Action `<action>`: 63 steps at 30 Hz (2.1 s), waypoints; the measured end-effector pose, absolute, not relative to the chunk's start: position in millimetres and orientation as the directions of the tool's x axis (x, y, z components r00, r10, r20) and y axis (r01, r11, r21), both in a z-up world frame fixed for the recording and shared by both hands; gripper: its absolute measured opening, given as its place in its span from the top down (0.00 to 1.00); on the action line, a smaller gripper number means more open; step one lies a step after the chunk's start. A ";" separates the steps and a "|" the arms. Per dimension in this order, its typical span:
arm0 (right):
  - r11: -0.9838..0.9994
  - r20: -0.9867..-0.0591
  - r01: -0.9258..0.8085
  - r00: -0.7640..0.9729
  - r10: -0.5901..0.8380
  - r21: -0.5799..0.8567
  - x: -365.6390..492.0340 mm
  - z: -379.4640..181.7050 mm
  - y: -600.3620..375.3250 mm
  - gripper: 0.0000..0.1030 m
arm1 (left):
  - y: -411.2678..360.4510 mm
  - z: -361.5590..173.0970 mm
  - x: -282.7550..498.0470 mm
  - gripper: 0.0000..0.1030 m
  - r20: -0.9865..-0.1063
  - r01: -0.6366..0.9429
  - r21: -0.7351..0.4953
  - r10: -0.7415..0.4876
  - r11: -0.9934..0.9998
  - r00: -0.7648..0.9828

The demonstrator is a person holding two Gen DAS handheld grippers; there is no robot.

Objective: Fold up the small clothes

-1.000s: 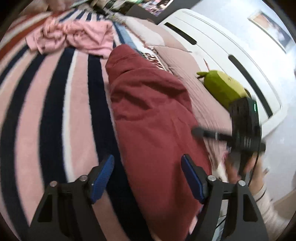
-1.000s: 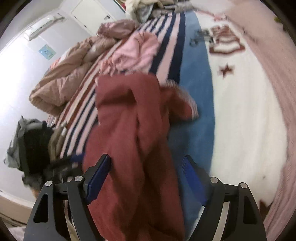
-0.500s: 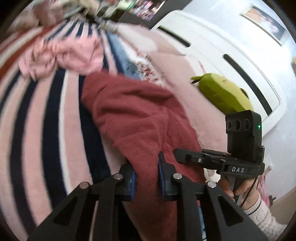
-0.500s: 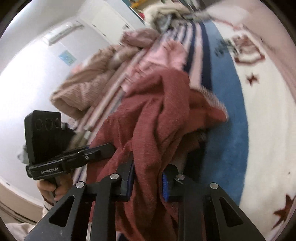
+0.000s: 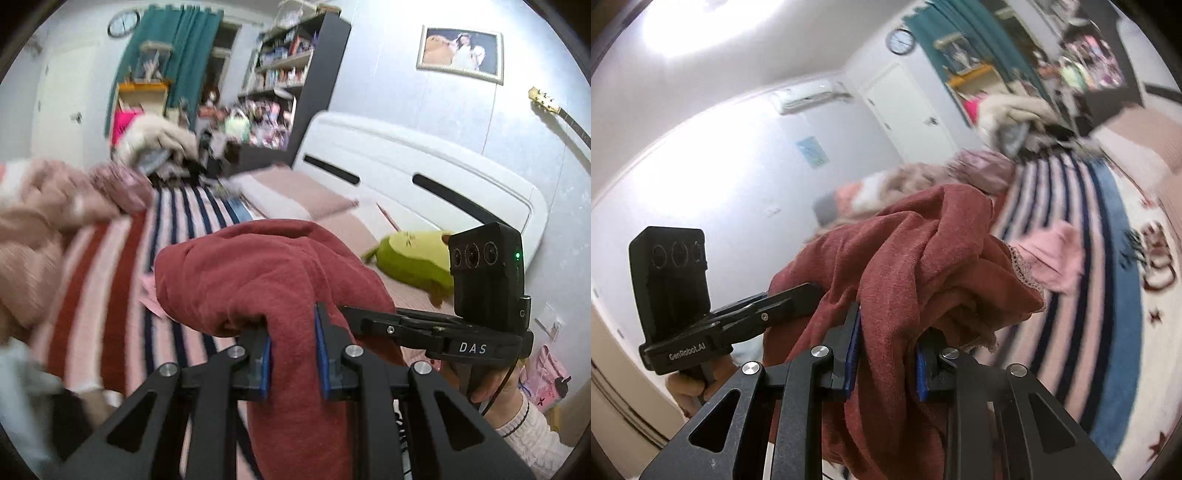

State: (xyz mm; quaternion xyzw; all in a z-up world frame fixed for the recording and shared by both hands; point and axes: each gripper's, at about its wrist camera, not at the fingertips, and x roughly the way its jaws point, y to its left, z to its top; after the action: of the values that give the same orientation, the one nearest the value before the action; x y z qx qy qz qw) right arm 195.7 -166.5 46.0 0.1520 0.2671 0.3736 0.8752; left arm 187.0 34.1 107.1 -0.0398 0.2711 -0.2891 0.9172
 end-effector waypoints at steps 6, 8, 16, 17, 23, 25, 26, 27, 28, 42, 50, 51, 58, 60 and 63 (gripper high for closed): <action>0.617 -0.317 -0.665 0.529 0.787 0.421 175.9 92.5 -81.8 0.82 | 110.6 168.8 146.1 0.84 -0.473 0.431 -0.135 -0.441 0.892 0.763; 0.581 -0.306 -0.692 0.494 0.814 0.429 170.5 98.0 -61.3 0.82 | 140.5 180.8 132.5 0.84 -0.472 0.387 -0.118 -0.395 0.914 0.788; 0.487 -0.309 -0.769 0.385 0.870 0.414 156.9 102.9 33.2 0.82 | 247.6 196.7 84.3 0.84 -0.486 0.262 -0.106 -0.280 0.959 0.828; 0.479 -0.317 -0.765 0.369 0.874 0.430 160.6 100.8 41.0 0.82 | 258.8 194.6 83.7 0.84 -0.495 0.252 -0.114 -0.275 0.961 0.824; 0.491 -0.436 -0.707 0.280 0.855 0.509 200.8 63.7 91.7 0.82 | 315.0 148.5 114.9 0.82 -0.583 0.170 -0.195 -0.253 0.966 0.772; 0.514 -0.488 -0.678 0.255 0.835 0.525 214.3 41.2 110.2 0.82 | 332.5 122.7 134.2 0.82 -0.621 0.131 -0.217 -0.240 0.967 0.746; 0.527 -0.507 -0.666 0.250 0.825 0.528 220.1 33.9 114.6 0.82 | 344.0 107.4 144.4 0.81 -0.643 0.103 -0.226 -0.227 0.969 0.731; 0.541 -0.527 -0.653 0.246 0.813 0.530 230.0 24.2 122.3 0.82 | 351.8 94.2 148.8 0.80 -0.661 0.080 -0.227 -0.213 0.971 0.720; 0.553 -0.547 -0.642 0.238 0.802 0.531 238.4 12.7 128.4 0.81 | 361.3 81.4 157.3 0.79 -0.677 0.059 -0.232 -0.205 0.971 0.707; 0.605 -0.620 -0.686 0.281 0.733 0.404 241.6 -4.3 145.2 0.41 | 382.6 47.8 183.6 0.54 -0.692 0.023 -0.265 -0.207 0.964 0.691; 0.615 -0.595 -0.684 0.320 0.737 0.393 244.7 10.5 122.4 0.26 | 384.3 75.3 164.6 0.28 -0.618 0.002 -0.254 -0.164 0.967 0.769; 0.621 -0.597 -0.683 0.328 0.732 0.386 244.8 11.9 121.1 0.26 | 383.5 78.6 162.3 0.27 -0.610 0.002 -0.248 -0.158 0.969 0.776; 0.638 -0.599 -0.693 0.365 0.713 0.336 237.6 21.8 110.2 0.26 | 374.1 96.6 141.5 0.26 -0.571 0.002 -0.215 -0.127 0.977 0.811; 0.642 -0.586 -0.694 0.383 0.714 0.327 232.5 24.7 101.8 0.26 | 369.4 103.4 131.1 0.26 -0.554 -0.001 -0.207 -0.116 0.978 0.825; 0.643 -0.564 -0.698 0.407 0.719 0.316 221.6 27.6 84.6 0.26 | 358.5 113.5 111.9 0.26 -0.515 -0.018 -0.180 -0.079 0.984 0.854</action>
State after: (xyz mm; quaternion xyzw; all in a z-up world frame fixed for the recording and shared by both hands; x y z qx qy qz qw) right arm 221.6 84.6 27.6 0.0152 0.3439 0.4223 0.8385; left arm 111.9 358.5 113.5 -0.0893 0.2699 -0.0159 0.9586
